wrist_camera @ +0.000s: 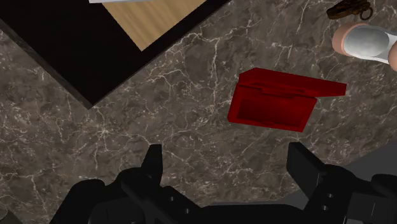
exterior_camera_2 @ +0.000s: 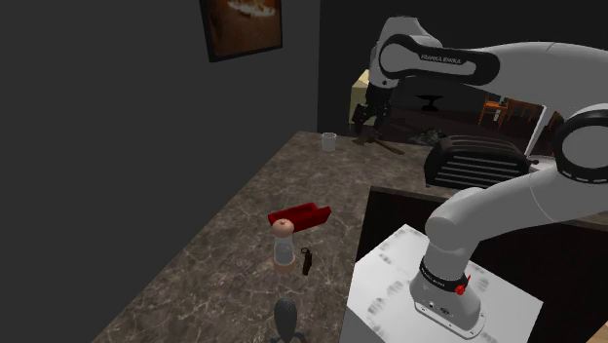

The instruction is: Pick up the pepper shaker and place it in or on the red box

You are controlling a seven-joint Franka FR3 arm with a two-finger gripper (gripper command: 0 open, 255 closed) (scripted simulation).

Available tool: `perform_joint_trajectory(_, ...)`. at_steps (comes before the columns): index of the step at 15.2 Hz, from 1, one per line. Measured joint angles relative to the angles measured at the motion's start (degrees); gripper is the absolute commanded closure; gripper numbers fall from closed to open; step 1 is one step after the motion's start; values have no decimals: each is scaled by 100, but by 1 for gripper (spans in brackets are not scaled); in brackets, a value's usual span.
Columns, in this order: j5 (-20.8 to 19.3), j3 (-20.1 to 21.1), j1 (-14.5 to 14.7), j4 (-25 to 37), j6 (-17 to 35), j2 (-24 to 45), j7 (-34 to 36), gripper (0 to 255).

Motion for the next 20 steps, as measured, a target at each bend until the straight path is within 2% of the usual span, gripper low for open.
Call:
perform_joint_trajectory(6,253,375,178,-494,365,-171,349,0)
perform_joint_trajectory(13,771,1139,575,-1231,1115,-276,1025,0)
perform_joint_trajectory(20,1264,1960,964,-1585,1995,88,1682,0)
